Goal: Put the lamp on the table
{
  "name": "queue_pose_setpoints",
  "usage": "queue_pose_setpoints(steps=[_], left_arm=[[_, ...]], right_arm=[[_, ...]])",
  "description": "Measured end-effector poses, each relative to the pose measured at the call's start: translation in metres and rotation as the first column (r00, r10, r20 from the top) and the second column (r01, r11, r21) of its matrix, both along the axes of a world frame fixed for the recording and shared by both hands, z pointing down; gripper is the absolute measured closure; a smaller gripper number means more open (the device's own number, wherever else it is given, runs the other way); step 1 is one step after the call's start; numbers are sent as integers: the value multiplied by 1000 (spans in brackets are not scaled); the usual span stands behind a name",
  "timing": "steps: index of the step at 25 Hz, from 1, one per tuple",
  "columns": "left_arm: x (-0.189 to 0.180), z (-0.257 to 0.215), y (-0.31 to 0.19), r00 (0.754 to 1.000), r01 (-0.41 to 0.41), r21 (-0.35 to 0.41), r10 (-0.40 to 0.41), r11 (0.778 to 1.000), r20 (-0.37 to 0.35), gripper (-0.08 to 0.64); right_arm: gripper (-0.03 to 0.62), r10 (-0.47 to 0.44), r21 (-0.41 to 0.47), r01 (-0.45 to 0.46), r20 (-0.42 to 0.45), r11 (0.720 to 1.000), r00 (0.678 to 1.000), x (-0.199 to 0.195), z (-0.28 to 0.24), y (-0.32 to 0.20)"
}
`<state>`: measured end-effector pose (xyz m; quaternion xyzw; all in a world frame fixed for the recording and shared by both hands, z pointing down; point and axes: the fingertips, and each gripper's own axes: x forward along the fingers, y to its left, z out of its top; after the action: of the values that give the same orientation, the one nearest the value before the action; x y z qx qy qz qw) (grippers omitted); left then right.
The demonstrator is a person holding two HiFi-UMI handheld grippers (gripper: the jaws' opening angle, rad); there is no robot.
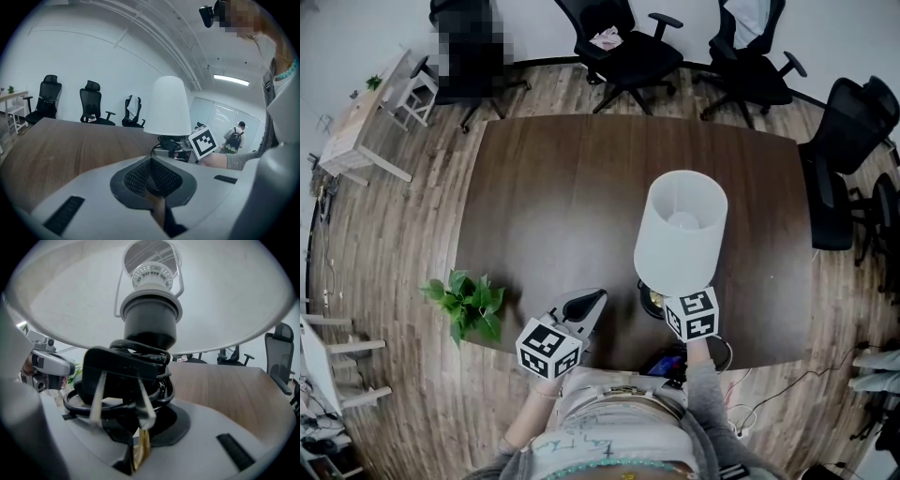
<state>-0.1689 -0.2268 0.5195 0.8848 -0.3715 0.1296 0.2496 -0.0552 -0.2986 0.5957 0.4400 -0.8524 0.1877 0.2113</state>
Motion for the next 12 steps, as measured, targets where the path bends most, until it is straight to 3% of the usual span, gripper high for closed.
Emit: queue_pose_setpoints(steps=[12], left_arm=[[5, -3, -9, 999, -28, 27, 28, 999, -22, 549]], right_arm=[[560, -14, 1, 14, 1, 1000, 1000, -2, 5, 1]])
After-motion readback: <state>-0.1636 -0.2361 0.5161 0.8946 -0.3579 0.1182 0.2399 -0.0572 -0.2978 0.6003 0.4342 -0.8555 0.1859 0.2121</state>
